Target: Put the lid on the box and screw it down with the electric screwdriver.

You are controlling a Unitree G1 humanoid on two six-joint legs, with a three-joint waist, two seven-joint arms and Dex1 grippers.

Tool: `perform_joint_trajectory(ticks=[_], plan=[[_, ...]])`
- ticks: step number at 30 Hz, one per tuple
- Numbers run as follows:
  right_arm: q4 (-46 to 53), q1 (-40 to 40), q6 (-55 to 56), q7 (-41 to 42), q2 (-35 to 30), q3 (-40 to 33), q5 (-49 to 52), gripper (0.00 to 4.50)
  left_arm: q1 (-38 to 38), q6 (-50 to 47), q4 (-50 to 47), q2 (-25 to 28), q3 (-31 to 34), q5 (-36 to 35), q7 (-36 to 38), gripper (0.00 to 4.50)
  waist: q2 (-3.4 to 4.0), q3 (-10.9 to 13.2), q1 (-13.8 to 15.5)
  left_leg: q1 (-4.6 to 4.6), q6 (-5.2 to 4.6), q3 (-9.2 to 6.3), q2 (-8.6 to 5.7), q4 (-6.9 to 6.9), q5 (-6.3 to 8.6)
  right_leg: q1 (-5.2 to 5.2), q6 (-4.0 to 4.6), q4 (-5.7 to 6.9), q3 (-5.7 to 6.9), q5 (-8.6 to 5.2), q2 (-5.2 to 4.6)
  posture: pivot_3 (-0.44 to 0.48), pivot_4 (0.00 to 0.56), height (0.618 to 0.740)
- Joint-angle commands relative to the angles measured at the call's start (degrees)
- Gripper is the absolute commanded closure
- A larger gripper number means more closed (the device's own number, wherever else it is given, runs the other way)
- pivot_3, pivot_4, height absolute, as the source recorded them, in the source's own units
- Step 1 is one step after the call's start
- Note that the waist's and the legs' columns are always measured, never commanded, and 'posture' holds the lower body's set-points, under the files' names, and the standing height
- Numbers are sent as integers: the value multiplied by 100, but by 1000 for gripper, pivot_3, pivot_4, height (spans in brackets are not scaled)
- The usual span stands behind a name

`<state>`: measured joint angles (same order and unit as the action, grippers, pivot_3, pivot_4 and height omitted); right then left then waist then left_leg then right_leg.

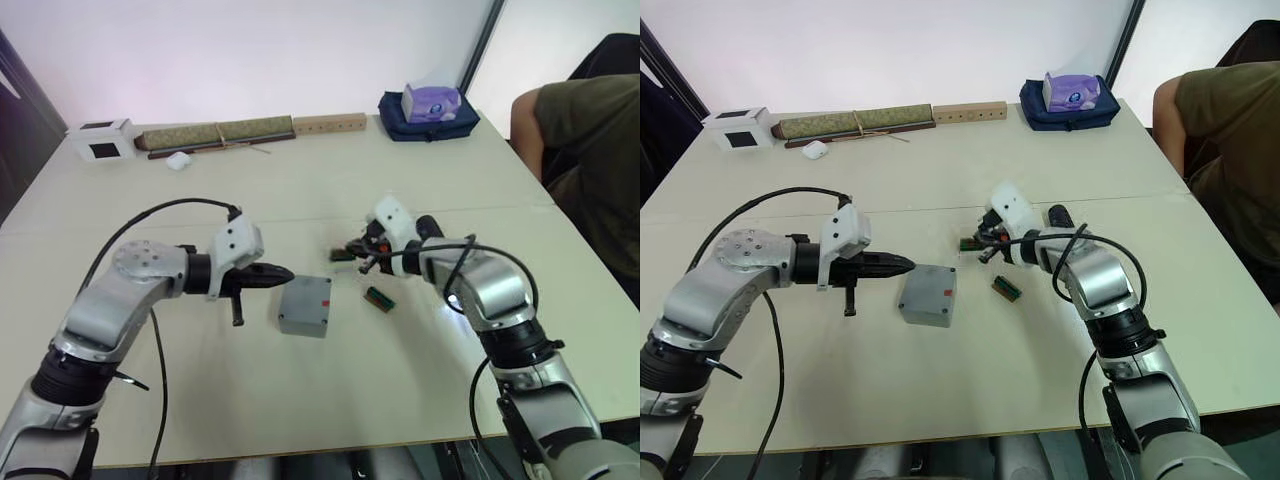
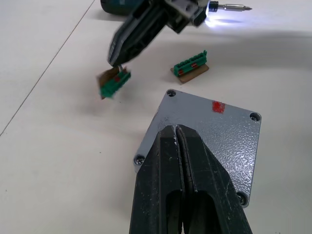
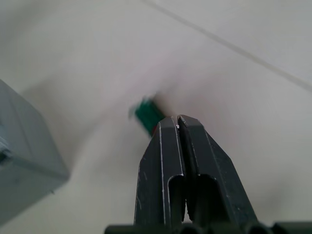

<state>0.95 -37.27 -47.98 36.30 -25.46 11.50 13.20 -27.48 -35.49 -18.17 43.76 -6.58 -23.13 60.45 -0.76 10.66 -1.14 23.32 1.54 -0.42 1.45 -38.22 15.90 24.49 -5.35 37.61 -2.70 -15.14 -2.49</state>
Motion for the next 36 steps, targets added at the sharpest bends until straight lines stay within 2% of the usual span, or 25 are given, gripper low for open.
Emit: perform_joint_trajectory(ticks=[1, 8, 13, 16, 20, 36], plan=[[-132, -15, 477, 47, 6, 51, -175, 4477, -84, 74, -107, -12, 37, -5, -40, 4500, 0, 0, -7, -1, 0, 0, 1, 0, 0, 0, 0, 0, 0, 0, 1, 0, 150, 740], [196, -93, 353, 208, -92, -148, -21, 4477, -26, 43, -177, 15, 73, -30, -100, 4500, 0, 0, 2, 0, 0, -1, 1, 0, 0, 0, 0, 0, 0, 0, 1, 0, 150, 740], [1149, -138, -514, 390, -167, -417, 549, 4477, 14, 34, -212, 45, 95, -49, -96, 4500, 0, 0, 10, 0, 0, -2, 1, 0, 0, 0, 0, 0, 0, 0, 1, 0, 150, 740], [1857, -102, -1135, 416, -161, -437, 951, 4477, 14, 61, -175, 55, 92, -41, -72, 4500, 0, 0, 7, 0, 0, -4, 2, 0, 0, 0, 0, 0, 1, 0, 1, 0, 150, 740], [2315, 5, -1508, 226, -12, -289, 1147, 4477, -9, 82, -140, 34, 71, -34, -57, 4500, 0, 0, 6, 0, 0, -5, 2, 0, 0, 0, 0, 1, 1, 0, 2, 0, 150, 740], [2234, 298, -1233, 51, -192, 146, 991, 4477, -11, 40, -200, 106, 111, -81, 43, 4500, -1, 0, 8, 0, 0, -4, 0, -1, 0, 0, 0, 0, 1, 0, 1, 0, 150, 740]])
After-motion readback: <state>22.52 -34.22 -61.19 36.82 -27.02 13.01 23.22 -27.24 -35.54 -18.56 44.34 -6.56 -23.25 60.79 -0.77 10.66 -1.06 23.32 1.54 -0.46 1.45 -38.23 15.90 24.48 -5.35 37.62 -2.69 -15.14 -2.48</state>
